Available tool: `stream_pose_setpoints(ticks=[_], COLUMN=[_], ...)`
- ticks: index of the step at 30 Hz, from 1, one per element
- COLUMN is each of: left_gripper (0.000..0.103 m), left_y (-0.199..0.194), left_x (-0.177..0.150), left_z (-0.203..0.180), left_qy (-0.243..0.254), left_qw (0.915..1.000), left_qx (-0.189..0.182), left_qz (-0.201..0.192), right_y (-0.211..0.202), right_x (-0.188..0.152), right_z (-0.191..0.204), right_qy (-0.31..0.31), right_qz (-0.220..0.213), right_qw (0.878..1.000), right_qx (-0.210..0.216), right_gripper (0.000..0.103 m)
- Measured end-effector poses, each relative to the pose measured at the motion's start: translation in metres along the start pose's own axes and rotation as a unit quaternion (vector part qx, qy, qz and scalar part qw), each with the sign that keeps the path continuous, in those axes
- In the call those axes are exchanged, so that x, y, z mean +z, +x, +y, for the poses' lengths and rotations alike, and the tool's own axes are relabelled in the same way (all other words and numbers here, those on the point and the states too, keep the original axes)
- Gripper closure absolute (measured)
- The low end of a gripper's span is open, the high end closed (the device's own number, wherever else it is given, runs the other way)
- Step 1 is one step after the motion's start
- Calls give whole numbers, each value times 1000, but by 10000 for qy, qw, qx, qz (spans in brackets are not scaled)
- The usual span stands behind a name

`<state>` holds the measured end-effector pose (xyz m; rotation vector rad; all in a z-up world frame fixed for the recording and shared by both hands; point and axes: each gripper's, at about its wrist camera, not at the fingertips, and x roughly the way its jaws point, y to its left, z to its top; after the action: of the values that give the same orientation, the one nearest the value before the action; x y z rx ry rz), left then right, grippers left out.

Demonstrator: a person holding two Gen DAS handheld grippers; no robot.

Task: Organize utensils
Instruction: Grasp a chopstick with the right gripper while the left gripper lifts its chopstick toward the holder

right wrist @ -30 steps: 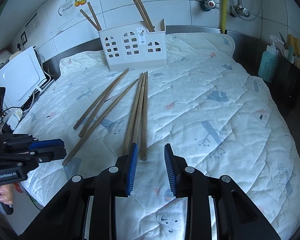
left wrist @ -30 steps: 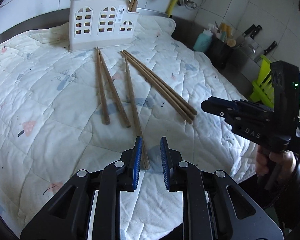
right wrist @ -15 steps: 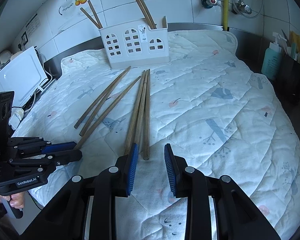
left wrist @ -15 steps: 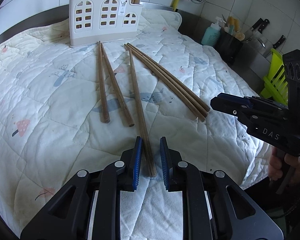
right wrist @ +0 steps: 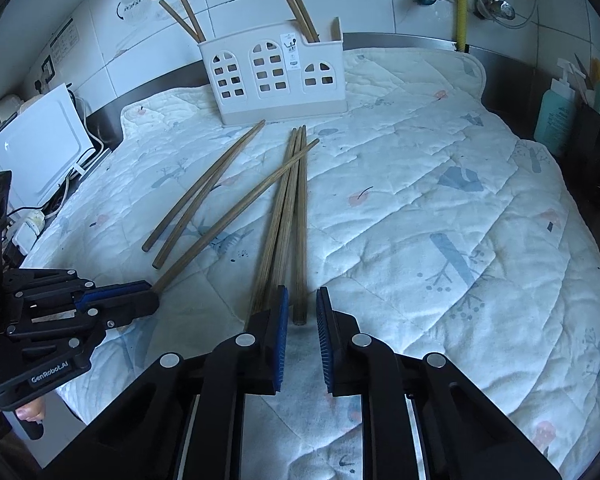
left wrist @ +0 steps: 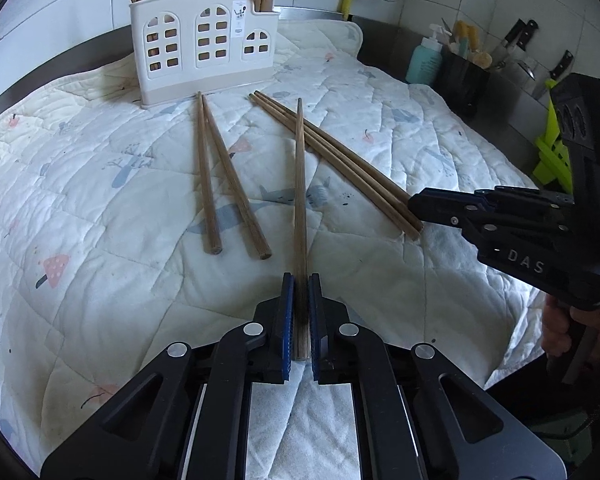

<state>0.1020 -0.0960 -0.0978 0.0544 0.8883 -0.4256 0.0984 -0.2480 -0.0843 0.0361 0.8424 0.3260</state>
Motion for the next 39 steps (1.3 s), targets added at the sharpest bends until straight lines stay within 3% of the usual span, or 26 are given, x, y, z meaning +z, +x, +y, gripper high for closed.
stream_pose_setpoints(ticks=[6,12,17,28,33,39], left_gripper=[95,98,98,98,98,98], left_y=[1,-1,-15,-69,-82,-87], left_x=[1,0,5,51,67,81], left_z=[2,3,4,25,33,43], left_qy=[-68,-127,-119,-143,-113,-116], left_qw=[10000,9999,9996,9931,9890,9880], left_qx=[-69,-92,-123,-71,-27,-100], left_qz=[22,-51,-243,-1158,-1472,-1534], right_y=[4,-5,-31,-101,-113,-120], right_x=[-1,1,11,74,104,131], right_z=[4,5,7,2,2,7], right_qy=[-176,-160,-237,-305,-367,-512], right_qz=[-33,-128,-454,-1476,-1703,-1815], right_qw=[9996,9994,9981,9880,9842,9817], right_qx=[-233,-273,-331,-330,-303,-264], right_gripper=[96,96,96,96,96,96])
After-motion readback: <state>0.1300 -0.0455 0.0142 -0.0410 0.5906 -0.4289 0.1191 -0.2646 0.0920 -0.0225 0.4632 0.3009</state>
